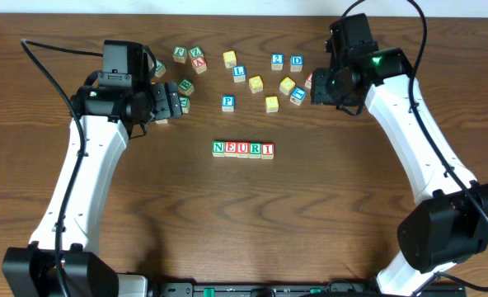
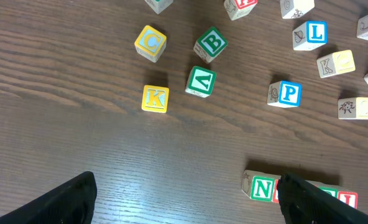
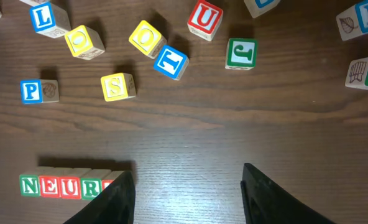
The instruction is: Spell out NEURIPS
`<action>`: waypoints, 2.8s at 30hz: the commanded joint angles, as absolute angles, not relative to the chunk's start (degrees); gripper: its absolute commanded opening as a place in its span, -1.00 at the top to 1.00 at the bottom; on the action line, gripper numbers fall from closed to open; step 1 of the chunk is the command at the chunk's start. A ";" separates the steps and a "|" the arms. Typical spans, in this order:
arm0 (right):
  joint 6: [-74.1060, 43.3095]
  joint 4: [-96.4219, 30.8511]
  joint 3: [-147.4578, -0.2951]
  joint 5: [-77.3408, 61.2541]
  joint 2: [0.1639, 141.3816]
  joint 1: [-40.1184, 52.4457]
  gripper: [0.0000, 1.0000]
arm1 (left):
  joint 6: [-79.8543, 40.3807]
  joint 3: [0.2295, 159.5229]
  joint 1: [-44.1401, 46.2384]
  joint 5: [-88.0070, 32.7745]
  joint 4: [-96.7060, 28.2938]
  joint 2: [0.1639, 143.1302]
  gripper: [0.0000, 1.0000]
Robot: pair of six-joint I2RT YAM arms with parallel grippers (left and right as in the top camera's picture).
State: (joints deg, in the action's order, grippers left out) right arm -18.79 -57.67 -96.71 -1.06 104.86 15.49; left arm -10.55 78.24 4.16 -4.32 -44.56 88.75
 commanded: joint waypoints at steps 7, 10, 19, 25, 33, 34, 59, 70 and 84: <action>-19.27 -55.88 -97.76 -0.82 105.14 15.84 -0.05 | -10.83 78.98 3.92 -3.99 -44.25 89.27 -0.83; -19.25 -54.96 -97.78 -1.37 105.14 15.84 -0.07 | -10.83 78.98 3.92 -3.99 -43.99 89.67 -0.83; -19.22 -53.52 -97.76 -2.55 105.14 16.23 -0.09 | -10.85 78.98 3.92 -4.01 -43.99 90.04 -0.83; -19.22 -53.08 -97.76 -2.52 105.14 16.23 -0.12 | -10.85 78.98 3.92 -4.01 -43.99 90.04 -0.83; -19.20 -53.12 -97.76 -2.48 105.14 16.23 -0.12 | -10.83 78.98 3.92 -4.01 -43.77 90.08 -0.82; -19.20 -53.12 -97.76 -2.50 105.14 16.23 -0.12 | -10.83 78.98 3.92 -4.01 -43.66 90.08 -0.83; -19.25 -53.10 -97.76 -2.50 105.14 16.23 -0.15 | -10.83 78.98 3.92 -3.99 -43.57 90.24 -0.82; -19.25 -52.86 -97.76 -2.52 105.14 16.23 -0.15 | -10.83 78.98 3.92 -4.01 -43.59 90.26 -0.83; -18.26 -52.77 -97.76 0.10 105.14 16.21 -0.16 | -10.85 78.98 3.92 -4.01 -43.38 90.26 -0.82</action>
State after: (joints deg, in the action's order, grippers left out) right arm -18.83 -52.88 -96.71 -1.56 104.90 15.66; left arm -10.55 78.24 4.16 -4.32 -43.46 89.58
